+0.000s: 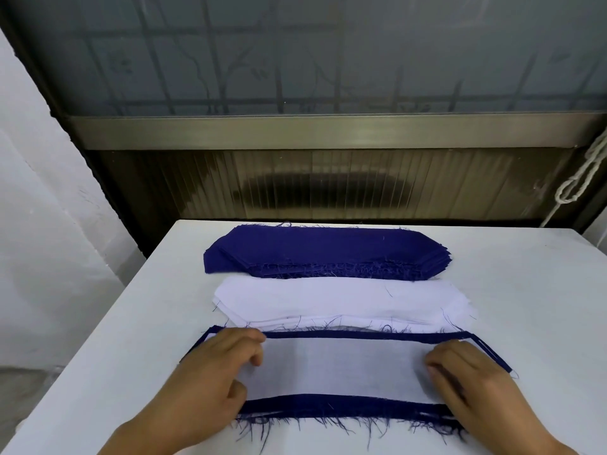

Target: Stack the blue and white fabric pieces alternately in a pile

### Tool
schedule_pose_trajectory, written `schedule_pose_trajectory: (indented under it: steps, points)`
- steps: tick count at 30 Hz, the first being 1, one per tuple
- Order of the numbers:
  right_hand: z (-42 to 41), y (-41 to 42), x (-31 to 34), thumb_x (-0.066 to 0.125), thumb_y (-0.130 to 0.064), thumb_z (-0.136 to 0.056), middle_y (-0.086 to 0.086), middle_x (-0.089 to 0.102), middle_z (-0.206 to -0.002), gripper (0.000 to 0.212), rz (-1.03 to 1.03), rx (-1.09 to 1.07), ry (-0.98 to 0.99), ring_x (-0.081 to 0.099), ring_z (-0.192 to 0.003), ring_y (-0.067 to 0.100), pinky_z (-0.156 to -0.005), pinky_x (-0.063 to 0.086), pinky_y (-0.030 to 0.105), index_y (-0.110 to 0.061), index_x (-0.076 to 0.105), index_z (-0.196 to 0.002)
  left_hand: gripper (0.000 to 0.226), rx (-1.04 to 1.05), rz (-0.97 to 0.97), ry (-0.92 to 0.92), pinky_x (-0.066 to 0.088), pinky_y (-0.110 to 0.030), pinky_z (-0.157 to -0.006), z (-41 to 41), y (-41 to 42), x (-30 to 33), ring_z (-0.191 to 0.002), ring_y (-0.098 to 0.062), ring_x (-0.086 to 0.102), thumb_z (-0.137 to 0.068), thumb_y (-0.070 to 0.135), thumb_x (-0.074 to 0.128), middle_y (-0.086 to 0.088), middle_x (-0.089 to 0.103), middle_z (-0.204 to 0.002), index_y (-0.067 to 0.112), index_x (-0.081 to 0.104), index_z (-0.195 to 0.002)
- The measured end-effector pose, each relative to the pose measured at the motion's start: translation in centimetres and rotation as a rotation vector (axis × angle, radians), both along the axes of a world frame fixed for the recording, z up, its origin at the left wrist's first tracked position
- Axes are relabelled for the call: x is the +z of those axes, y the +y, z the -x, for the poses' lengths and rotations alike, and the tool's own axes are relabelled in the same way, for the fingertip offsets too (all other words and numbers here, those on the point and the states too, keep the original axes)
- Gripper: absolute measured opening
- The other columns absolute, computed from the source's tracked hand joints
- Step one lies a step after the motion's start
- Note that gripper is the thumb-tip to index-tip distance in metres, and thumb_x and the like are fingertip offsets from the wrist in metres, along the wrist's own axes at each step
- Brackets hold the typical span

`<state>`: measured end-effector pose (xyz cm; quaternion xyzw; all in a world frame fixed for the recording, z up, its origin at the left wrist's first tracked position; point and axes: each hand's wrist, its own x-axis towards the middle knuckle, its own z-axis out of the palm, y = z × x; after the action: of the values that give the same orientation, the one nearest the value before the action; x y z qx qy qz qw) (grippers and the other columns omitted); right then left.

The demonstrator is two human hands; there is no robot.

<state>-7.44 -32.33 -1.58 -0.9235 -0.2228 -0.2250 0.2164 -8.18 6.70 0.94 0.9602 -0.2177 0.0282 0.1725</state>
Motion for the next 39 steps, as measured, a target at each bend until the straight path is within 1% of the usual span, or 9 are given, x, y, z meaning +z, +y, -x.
schedule_pose_trajectory:
  steps: [3,10,13,19,22,25,28,30,39]
  points:
    - [-0.4,0.7,0.4,0.063,-0.018,-0.088,-0.014,0.059,-0.085,0.007,0.027,-0.018,0.108,0.055,-0.072,0.007,-0.066,0.043,0.021,-0.021,0.067,-0.083,0.018,-0.044,0.042,0.038,0.039,-0.013,-0.084,-0.5,-1.5,-1.0,-0.104,0.008,0.044,-0.082,0.025,0.051,0.030,0.047,-0.109,0.037,0.050,-0.096]
    - [-0.5,-1.9,1.6,0.077,-0.014,-0.078,-0.016,0.059,-0.083,0.022,-0.011,-0.167,0.478,0.057,-0.079,0.005,-0.071,0.045,0.022,-0.029,0.061,-0.077,0.016,0.116,-0.002,-0.011,0.043,-0.022,-0.064,-0.7,-0.1,-1.5,-0.075,-0.003,0.045,-0.083,0.016,0.064,0.019,0.047,-0.081,0.027,0.055,-0.076]
    - [-0.3,-2.4,2.1,0.077,-0.006,-0.074,-0.014,0.056,-0.074,0.026,0.049,-0.160,0.470,0.054,-0.073,0.006,-0.069,0.042,0.020,-0.025,0.059,-0.070,0.017,0.200,-0.045,-0.033,0.046,-0.027,-0.058,-0.7,0.6,-1.5,-0.068,-0.006,0.048,-0.080,0.016,0.067,0.016,0.049,-0.074,0.025,0.055,-0.072]
    - [-2.0,-1.0,2.4,0.079,0.006,-0.065,-0.002,0.054,-0.063,0.027,0.191,-0.248,0.293,0.052,-0.051,0.020,-0.044,0.044,0.033,-0.014,0.060,-0.066,0.026,0.341,-0.105,-0.102,0.039,-0.027,-0.043,-2.3,-1.0,-0.9,-0.051,-0.011,0.045,-0.072,0.012,0.072,0.009,0.046,-0.058,0.020,0.050,-0.062]
    - [-4.0,0.9,1.9,0.076,0.000,-0.072,-0.004,0.061,-0.080,0.020,0.138,-0.168,0.276,0.058,-0.064,0.018,-0.057,0.042,0.027,-0.015,0.066,-0.081,0.015,0.215,-0.047,-0.192,0.044,-0.023,-0.053,-4.3,-3.6,-0.6,-0.063,-0.010,0.053,-0.074,0.014,0.076,0.010,0.058,-0.075,0.022,0.063,-0.076]
    - [-6.6,2.4,1.0,0.067,-0.009,-0.084,-0.008,0.060,-0.106,0.019,0.094,-0.113,0.283,0.059,-0.091,0.015,-0.078,0.043,0.025,-0.016,0.066,-0.102,0.021,0.087,-0.003,-0.249,0.051,-0.026,-0.079,-6.7,-5.9,-1.3,-0.090,-0.012,0.062,-0.082,0.020,0.072,0.008,0.066,-0.104,0.019,0.070,-0.103]
    - [-8.4,3.2,0.3,0.062,-0.017,-0.089,-0.012,0.056,-0.116,0.024,0.057,-0.084,0.334,0.054,-0.104,0.012,-0.092,0.042,0.024,-0.019,0.062,-0.113,0.034,0.032,0.036,-0.214,0.036,-0.022,-0.101,-8.7,-7.0,-2.7,-0.117,-0.011,0.052,-0.093,0.030,0.058,0.009,0.057,-0.130,0.018,0.063,-0.124]
    - [-8.9,3.3,-0.4,0.061,-0.019,-0.090,-0.012,0.056,-0.116,0.023,0.031,-0.081,0.347,0.053,-0.105,0.011,-0.095,0.041,0.025,-0.019,0.063,-0.113,0.033,0.026,0.069,-0.192,0.031,-0.017,-0.099,-9.3,-7.0,-3.6,-0.119,-0.009,0.049,-0.095,0.033,0.055,0.011,0.055,-0.131,0.020,0.061,-0.125]
    - [-9.0,2.8,-2.1,0.057,-0.016,-0.095,-0.014,0.063,-0.103,0.011,-0.065,-0.114,0.246,0.056,-0.095,0.006,-0.082,0.036,0.011,-0.017,0.067,-0.100,0.013,0.061,0.113,-0.314,0.052,-0.024,-0.083,-8.7,-7.1,-4.3,-0.093,-0.009,0.061,-0.087,0.015,0.068,0.011,0.068,-0.102,0.019,0.073,-0.098]
